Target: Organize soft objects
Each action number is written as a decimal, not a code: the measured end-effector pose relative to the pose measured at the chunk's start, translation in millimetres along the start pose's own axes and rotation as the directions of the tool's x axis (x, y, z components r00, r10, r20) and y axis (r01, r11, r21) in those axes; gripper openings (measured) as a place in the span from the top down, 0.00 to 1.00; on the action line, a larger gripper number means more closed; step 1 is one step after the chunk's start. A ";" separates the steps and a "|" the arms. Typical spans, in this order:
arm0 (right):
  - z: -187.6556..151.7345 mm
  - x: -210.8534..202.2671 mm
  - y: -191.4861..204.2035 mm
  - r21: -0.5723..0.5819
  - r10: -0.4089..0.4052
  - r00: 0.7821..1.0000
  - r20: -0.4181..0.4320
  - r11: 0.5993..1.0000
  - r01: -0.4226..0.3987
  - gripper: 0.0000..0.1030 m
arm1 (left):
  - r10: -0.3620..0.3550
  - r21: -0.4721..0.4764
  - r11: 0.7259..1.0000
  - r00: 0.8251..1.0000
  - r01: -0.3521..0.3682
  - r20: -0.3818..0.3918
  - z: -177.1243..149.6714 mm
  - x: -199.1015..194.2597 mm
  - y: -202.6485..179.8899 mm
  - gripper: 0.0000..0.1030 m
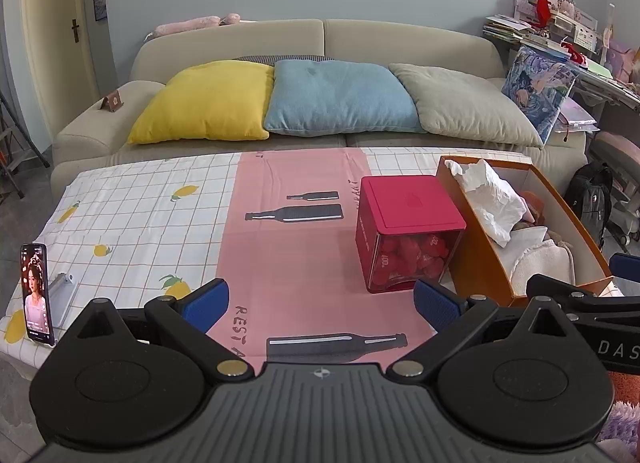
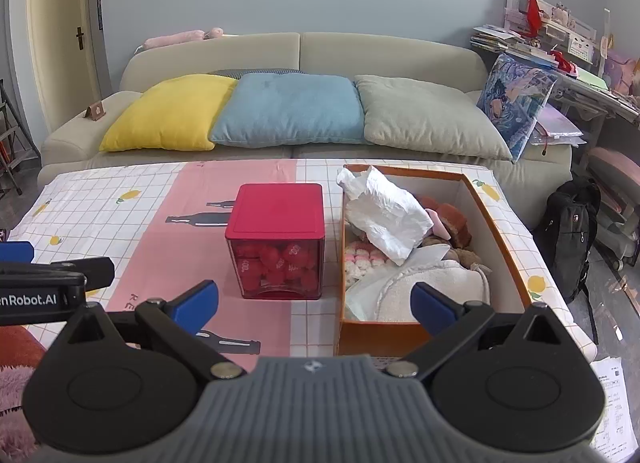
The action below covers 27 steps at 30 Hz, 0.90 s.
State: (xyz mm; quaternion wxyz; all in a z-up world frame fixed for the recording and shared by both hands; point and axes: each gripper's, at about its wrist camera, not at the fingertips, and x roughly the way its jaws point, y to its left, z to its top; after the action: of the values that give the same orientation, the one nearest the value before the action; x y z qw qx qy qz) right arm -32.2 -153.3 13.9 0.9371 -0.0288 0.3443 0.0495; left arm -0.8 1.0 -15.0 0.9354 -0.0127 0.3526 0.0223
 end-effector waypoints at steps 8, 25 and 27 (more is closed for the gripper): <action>0.5 0.1 0.4 -0.003 0.000 1.000 0.001 1.000 0.000 0.03 | 0.000 0.002 1.000 1.000 0.000 0.001 0.0 -0.1 -0.1 0.00; 0.8 0.4 -0.8 -0.003 0.001 1.000 0.001 1.000 -0.001 0.03 | -0.011 0.030 0.999 1.000 0.011 0.009 2.8 0.7 1.8 0.00; 0.6 0.4 -0.5 -0.001 0.000 1.000 0.001 1.000 0.000 0.03 | -0.016 0.033 0.999 1.000 0.015 0.009 2.8 0.6 2.3 0.00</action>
State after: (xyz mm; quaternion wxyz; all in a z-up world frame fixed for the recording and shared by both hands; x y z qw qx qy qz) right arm -31.5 -153.7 14.1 0.9373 -0.0294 0.3436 0.0497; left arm 1.3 3.3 -13.3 0.9373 0.0002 0.3484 0.0093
